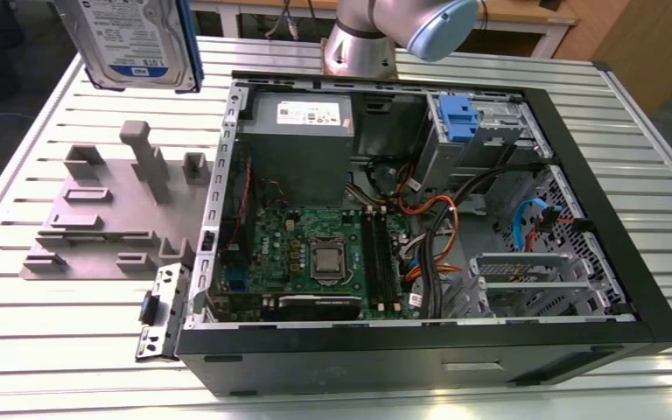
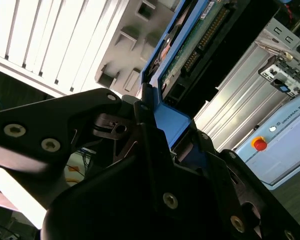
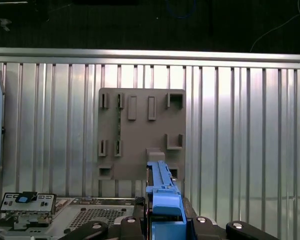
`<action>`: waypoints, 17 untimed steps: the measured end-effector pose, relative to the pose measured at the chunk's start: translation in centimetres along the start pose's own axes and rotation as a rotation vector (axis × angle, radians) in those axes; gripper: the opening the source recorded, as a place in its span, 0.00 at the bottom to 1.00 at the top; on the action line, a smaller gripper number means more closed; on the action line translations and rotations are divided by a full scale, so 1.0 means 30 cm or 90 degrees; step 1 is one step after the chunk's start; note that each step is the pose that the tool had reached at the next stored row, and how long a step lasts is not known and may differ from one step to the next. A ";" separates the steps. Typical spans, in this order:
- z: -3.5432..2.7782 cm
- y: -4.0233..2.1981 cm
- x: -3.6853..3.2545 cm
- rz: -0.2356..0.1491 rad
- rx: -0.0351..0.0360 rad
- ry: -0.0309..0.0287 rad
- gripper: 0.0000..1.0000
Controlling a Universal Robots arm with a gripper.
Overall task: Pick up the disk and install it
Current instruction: 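Pick up the disk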
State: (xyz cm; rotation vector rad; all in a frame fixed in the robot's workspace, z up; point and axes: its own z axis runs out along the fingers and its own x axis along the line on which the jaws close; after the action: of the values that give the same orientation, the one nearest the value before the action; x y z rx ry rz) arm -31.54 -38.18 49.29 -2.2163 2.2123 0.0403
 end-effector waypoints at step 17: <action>-0.001 -0.066 0.066 0.000 0.0000 0.0000 0.36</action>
State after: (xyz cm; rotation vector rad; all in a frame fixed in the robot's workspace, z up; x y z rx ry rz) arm -29.55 -40.15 49.24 -2.2163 2.2124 0.0402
